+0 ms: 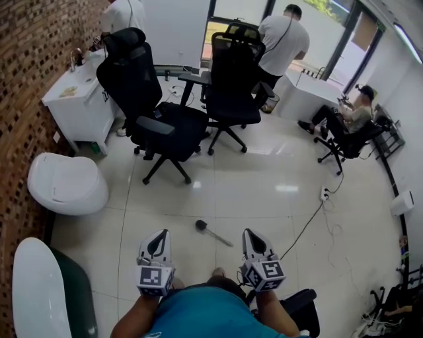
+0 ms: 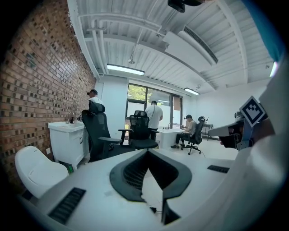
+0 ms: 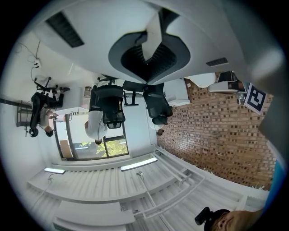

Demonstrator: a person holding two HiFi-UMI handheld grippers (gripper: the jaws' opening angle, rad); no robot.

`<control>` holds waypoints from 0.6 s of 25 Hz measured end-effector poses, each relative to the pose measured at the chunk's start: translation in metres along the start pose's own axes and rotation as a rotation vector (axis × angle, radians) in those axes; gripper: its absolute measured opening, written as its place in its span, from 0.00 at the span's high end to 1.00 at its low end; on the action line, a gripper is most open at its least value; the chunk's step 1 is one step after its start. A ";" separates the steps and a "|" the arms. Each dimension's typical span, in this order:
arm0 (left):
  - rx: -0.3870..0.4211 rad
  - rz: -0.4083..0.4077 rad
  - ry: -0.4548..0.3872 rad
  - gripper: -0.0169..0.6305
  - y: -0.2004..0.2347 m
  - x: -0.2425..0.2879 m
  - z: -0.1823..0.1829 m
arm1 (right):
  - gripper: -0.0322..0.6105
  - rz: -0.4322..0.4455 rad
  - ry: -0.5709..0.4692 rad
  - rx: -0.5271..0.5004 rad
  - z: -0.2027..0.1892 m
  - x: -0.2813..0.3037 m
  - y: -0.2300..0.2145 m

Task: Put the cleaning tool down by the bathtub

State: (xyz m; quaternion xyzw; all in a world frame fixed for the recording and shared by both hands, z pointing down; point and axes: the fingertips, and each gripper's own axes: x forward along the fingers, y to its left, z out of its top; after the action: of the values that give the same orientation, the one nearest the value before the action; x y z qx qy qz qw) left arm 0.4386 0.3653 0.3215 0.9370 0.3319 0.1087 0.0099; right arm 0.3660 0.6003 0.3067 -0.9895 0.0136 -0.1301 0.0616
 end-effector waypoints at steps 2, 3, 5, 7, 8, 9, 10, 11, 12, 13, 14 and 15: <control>0.005 0.020 -0.007 0.97 0.001 0.007 -0.004 | 0.93 0.019 0.016 0.005 -0.008 0.006 -0.012; 0.011 0.034 -0.009 0.97 0.002 0.011 -0.008 | 0.93 0.032 0.023 0.007 -0.012 0.010 -0.019; 0.013 0.063 -0.007 0.97 0.001 0.017 -0.012 | 0.93 0.067 0.026 0.006 -0.017 0.019 -0.031; 0.004 0.088 0.009 0.97 -0.007 0.025 -0.008 | 0.93 0.104 0.026 -0.001 -0.015 0.028 -0.045; 0.002 0.097 0.015 0.97 -0.012 0.030 -0.004 | 0.93 0.123 0.029 -0.003 -0.014 0.033 -0.054; 0.003 0.105 0.018 0.97 -0.017 0.035 -0.001 | 0.93 0.146 0.033 -0.003 -0.015 0.040 -0.063; 0.007 0.116 0.021 0.97 -0.022 0.039 0.002 | 0.93 0.172 0.038 -0.004 -0.017 0.045 -0.072; 0.013 0.128 0.024 0.97 -0.027 0.043 0.002 | 0.93 0.196 0.045 -0.009 -0.019 0.050 -0.080; 0.021 0.141 0.028 0.97 -0.031 0.046 0.002 | 0.92 0.218 0.056 -0.016 -0.022 0.054 -0.087; 0.030 0.154 0.032 0.97 -0.034 0.049 0.002 | 0.92 0.236 0.070 -0.021 -0.025 0.057 -0.093; 0.040 0.166 0.036 0.97 -0.036 0.051 0.001 | 0.92 0.251 0.086 -0.024 -0.029 0.061 -0.099; 0.047 0.179 0.038 0.97 -0.038 0.054 0.001 | 0.92 0.263 0.100 -0.027 -0.033 0.066 -0.105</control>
State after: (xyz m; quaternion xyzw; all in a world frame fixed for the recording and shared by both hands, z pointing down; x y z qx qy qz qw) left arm 0.4559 0.4288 0.3272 0.9606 0.2496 0.1192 -0.0281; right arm 0.4227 0.6979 0.3680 -0.9722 0.1480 -0.1699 0.0641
